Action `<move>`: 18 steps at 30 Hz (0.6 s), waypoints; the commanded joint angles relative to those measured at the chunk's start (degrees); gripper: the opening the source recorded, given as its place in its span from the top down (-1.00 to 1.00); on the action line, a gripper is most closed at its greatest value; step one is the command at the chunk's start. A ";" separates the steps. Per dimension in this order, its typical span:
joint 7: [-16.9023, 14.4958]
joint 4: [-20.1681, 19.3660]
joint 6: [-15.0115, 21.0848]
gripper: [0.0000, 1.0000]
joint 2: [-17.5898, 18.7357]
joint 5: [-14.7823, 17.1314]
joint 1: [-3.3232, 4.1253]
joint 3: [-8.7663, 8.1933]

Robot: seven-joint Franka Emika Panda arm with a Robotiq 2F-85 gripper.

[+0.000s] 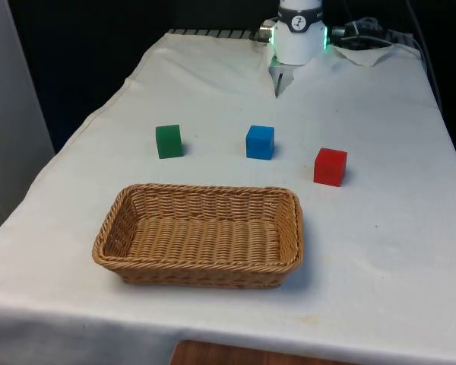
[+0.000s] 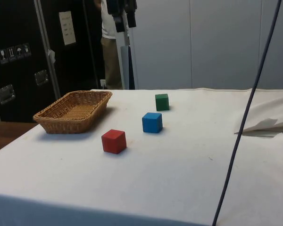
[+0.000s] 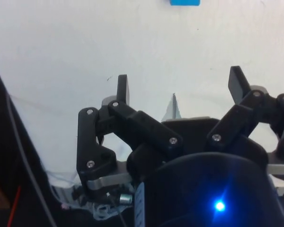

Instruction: Pick up the blue cube and place it into the basket.

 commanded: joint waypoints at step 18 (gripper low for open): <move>2.64 -8.59 8.82 -1.00 -4.18 -2.92 0.00 0.11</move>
